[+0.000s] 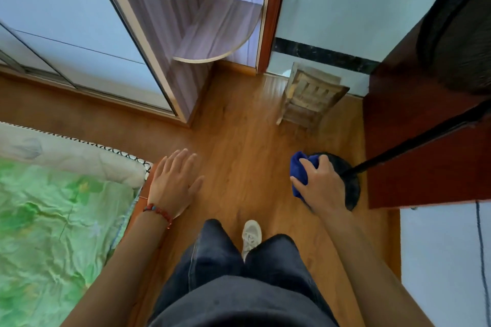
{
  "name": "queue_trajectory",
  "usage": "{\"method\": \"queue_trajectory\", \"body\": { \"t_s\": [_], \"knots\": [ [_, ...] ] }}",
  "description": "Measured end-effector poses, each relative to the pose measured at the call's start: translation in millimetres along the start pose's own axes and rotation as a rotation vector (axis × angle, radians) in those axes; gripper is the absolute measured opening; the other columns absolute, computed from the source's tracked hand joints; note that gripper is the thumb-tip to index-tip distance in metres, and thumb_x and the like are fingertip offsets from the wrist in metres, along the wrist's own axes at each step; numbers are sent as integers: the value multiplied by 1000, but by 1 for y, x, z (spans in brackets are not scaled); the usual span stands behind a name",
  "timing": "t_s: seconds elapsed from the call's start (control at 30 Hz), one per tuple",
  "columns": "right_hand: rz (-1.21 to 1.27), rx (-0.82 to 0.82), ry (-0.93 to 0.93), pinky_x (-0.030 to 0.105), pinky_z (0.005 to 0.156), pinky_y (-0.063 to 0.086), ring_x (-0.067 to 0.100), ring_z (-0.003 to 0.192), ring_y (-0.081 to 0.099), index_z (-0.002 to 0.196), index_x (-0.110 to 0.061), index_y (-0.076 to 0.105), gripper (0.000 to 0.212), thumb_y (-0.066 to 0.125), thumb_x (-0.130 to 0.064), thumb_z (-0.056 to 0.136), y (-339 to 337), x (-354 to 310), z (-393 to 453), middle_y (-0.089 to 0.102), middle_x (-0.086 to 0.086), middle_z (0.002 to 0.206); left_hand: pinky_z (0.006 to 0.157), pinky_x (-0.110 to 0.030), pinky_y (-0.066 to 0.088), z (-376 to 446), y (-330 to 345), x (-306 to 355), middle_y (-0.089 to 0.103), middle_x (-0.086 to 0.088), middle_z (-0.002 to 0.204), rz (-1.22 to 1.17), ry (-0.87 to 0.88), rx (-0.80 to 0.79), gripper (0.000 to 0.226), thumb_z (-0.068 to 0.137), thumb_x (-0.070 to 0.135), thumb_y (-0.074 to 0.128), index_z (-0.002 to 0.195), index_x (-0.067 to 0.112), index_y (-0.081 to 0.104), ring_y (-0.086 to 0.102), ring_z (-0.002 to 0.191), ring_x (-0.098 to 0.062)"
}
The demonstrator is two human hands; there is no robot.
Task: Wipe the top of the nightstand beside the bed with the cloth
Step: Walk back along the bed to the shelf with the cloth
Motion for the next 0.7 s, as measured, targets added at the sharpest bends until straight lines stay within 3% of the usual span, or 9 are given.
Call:
{"method": "queue_trajectory", "body": {
  "t_s": [0.4, 0.57, 0.7],
  "knots": [
    [-22, -80, -78, 36, 52, 50, 33, 72, 57, 101, -6, 62, 43, 80, -27, 67, 8, -23, 206, 55, 20, 89, 92, -53, 41, 171, -12, -45, 57, -20, 119, -7, -96, -16, 58, 84, 44, 37, 118, 1, 57, 55, 111, -37],
    [-14, -41, -116, 35, 48, 49, 32, 66, 58, 98, -6, 63, 45, 82, -26, 63, 2, -50, 288, 56, 20, 87, 95, -50, 39, 237, -25, -83, 58, -18, 121, -6, -138, -40, 58, 85, 45, 36, 118, 3, 58, 54, 113, -35],
    [2, -25, -141, 37, 53, 50, 33, 73, 59, 102, -6, 62, 44, 79, -26, 67, 0, -68, 345, 56, 20, 93, 95, -50, 39, 281, -38, -104, 59, -18, 119, -16, -160, -18, 58, 83, 45, 37, 117, 2, 59, 54, 112, -34]
  ]
}}
Point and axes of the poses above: each hand's wrist, its own z-axis towards the middle knuckle, its own y-axis out of the palm, x = y × z, the point moved 1 cm from there along z, towards the middle knuckle
